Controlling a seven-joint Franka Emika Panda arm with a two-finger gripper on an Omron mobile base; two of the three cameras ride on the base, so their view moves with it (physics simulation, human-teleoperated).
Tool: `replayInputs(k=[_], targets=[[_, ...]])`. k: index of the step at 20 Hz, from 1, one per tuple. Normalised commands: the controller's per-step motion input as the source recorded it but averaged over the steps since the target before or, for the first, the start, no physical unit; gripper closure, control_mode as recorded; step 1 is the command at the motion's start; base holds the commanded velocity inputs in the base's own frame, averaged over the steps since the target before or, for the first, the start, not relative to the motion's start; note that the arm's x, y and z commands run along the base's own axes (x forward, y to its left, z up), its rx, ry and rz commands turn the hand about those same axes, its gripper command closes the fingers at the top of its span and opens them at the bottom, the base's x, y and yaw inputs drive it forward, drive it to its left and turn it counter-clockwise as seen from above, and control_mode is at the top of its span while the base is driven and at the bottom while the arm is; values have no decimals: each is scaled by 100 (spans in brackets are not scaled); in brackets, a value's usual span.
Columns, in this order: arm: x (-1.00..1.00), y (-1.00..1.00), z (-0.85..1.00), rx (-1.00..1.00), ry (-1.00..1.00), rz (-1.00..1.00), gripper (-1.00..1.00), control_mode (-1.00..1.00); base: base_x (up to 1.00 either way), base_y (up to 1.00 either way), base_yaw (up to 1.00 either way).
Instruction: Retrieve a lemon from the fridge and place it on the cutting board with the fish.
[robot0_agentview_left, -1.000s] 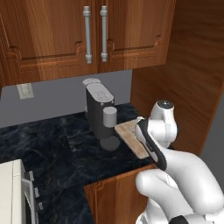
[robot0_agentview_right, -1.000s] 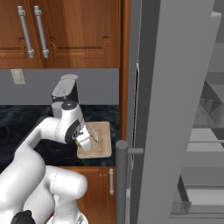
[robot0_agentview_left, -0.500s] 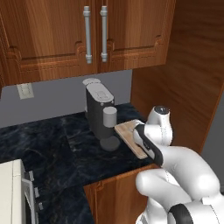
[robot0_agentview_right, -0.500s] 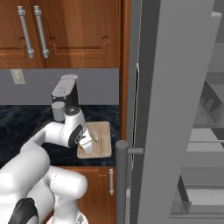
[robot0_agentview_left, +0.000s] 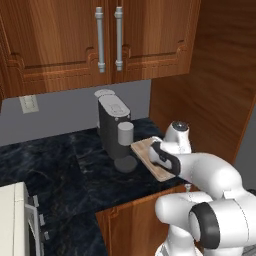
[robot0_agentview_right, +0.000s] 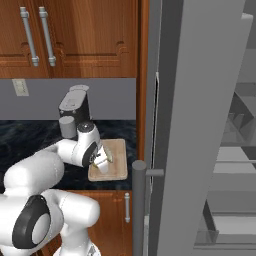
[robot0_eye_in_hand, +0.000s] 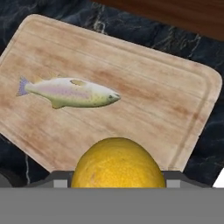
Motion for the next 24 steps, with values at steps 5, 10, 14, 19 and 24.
replayInputs(k=[5,10,14,19,24], targets=[[25,0,-4,0,-1,0,100,-100,0,0,0],[6,0,-7,0,0,0,100,-100,0,0,0],[7,0,-8,0,0,0,100,-100,0,0,0],[0,0,-12,0,0,0,-100,-100,0,0,0],[0,0,-4,0,0,0,-100,-100,0,0,0]])
